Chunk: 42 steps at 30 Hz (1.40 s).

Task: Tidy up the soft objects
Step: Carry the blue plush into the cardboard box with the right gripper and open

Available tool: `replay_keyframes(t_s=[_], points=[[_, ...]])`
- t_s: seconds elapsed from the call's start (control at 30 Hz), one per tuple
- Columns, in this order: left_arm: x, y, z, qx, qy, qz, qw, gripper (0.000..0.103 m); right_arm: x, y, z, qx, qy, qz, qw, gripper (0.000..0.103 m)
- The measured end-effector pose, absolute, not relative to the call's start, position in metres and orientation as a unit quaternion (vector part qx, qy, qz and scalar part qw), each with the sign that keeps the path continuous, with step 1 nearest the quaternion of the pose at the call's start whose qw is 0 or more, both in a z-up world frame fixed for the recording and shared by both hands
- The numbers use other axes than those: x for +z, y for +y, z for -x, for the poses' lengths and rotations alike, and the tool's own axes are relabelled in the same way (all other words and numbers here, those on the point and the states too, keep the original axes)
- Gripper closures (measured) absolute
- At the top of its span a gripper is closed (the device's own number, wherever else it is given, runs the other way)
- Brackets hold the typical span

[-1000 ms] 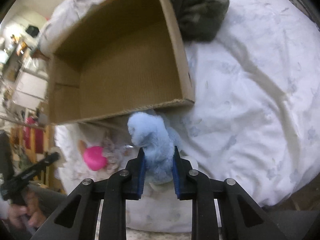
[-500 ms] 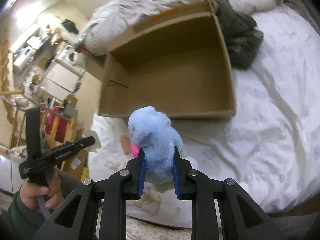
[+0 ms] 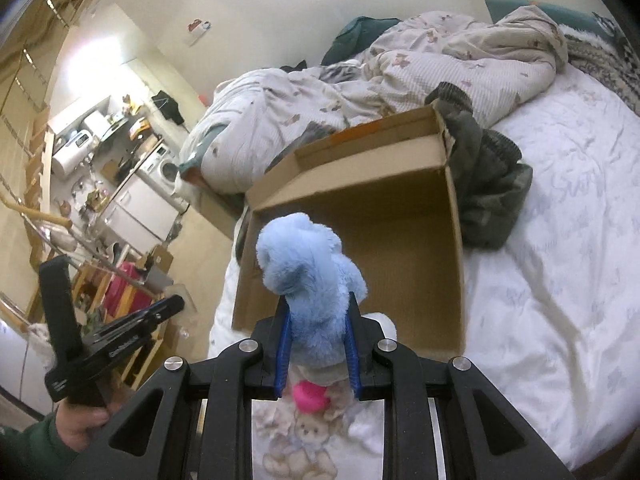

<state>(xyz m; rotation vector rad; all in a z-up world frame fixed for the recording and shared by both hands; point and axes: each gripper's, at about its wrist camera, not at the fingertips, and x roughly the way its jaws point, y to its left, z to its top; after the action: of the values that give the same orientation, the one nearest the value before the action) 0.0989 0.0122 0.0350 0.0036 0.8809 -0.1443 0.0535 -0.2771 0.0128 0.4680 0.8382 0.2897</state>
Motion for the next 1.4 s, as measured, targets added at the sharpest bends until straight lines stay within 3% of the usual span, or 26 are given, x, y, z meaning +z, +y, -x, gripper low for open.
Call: replay_keyframes(t_s=[0.4,0.83,1.23,1.33,1.4], points=[[0.017,-0.028,-0.149,-0.084,0.413,-0.031,0.906,0.095,-0.019,-0.279,-0.091,0.106,0.428,-0.224,0.869,0.078],[-0.039,-0.036,-0.165,-0.090,0.471,-0.031,0.877,0.095,-0.058,-0.275,-0.107,0.076,0.492,-0.205,0.843,0.078],[-0.048,-0.038,-0.167,-0.084,0.479,-0.039,0.873,0.093,-0.068,-0.267,-0.112,0.078,0.510,-0.191,0.835,0.078],[-0.050,-0.040,-0.167,-0.083,0.482,-0.041,0.871,0.091,-0.069,-0.269,-0.111,0.076,0.512,-0.195,0.833,0.078],[-0.050,-0.041,-0.166,-0.082,0.482,-0.045,0.871,0.083,-0.069,-0.270,-0.112,0.074,0.513,-0.198,0.832,0.078]])
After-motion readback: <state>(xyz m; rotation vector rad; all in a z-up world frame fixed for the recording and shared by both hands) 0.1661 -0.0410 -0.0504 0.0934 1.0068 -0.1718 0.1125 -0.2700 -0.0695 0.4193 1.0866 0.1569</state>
